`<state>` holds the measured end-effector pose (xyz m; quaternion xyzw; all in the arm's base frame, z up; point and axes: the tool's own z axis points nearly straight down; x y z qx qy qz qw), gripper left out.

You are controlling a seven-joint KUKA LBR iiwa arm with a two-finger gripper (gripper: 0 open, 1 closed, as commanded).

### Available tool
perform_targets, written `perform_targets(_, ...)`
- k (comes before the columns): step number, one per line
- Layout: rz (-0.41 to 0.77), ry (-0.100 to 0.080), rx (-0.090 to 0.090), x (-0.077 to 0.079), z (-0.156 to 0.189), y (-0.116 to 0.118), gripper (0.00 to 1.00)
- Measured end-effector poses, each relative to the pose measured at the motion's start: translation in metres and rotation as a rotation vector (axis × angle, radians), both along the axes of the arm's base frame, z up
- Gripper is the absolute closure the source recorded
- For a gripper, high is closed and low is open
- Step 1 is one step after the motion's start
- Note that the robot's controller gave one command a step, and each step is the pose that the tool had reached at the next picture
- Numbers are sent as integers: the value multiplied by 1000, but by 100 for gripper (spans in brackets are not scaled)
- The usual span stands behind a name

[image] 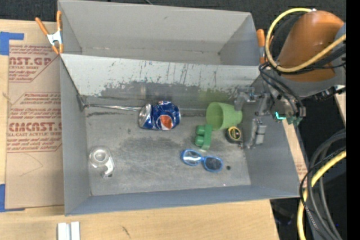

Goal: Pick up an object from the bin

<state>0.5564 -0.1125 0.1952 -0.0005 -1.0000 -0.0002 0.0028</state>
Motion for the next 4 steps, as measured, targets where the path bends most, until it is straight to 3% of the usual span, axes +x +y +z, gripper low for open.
perform_targets(1,313,-36,-1,29,-103,25,0)
perform_targets(2,337,-21,2,-3,-121,54,0)
perform_targets(3,332,-12,1,-5,-123,50,100)
perform_targets(4,237,-18,0,14,-7,64,100)
